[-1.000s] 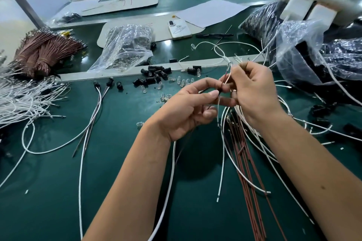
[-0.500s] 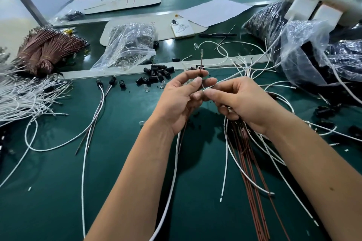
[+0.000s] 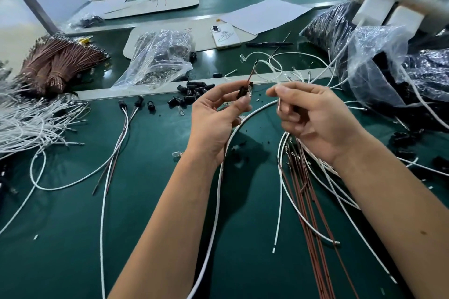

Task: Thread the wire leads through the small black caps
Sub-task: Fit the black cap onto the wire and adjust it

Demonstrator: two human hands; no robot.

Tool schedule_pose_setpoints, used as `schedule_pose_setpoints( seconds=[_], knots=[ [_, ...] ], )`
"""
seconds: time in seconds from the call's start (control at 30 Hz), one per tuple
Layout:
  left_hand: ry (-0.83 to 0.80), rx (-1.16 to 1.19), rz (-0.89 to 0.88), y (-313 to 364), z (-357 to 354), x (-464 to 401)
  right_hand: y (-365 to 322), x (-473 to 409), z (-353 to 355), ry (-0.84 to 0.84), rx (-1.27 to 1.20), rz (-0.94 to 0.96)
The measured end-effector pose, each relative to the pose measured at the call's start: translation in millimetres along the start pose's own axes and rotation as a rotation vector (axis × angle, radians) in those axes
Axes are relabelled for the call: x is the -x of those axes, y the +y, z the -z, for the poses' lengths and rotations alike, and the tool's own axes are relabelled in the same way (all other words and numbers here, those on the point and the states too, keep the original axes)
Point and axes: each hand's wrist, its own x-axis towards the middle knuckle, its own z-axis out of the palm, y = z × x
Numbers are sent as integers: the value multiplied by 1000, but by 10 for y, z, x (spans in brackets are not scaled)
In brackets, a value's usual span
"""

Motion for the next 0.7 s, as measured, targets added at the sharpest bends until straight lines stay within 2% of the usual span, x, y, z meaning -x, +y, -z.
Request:
schedule_pose_setpoints(
  seconds=[0.1, 0.37, 0.7],
  knots=[
    [-15, 26, -34, 12, -10, 11, -12, 37, -62, -22, -31, 136],
    [-105, 56, -64, 15, -56, 44, 71, 49, -143, 92, 178, 439],
    [-144, 64, -92, -4, -74, 61, 100, 41, -149, 97, 319, 526]
  ],
)
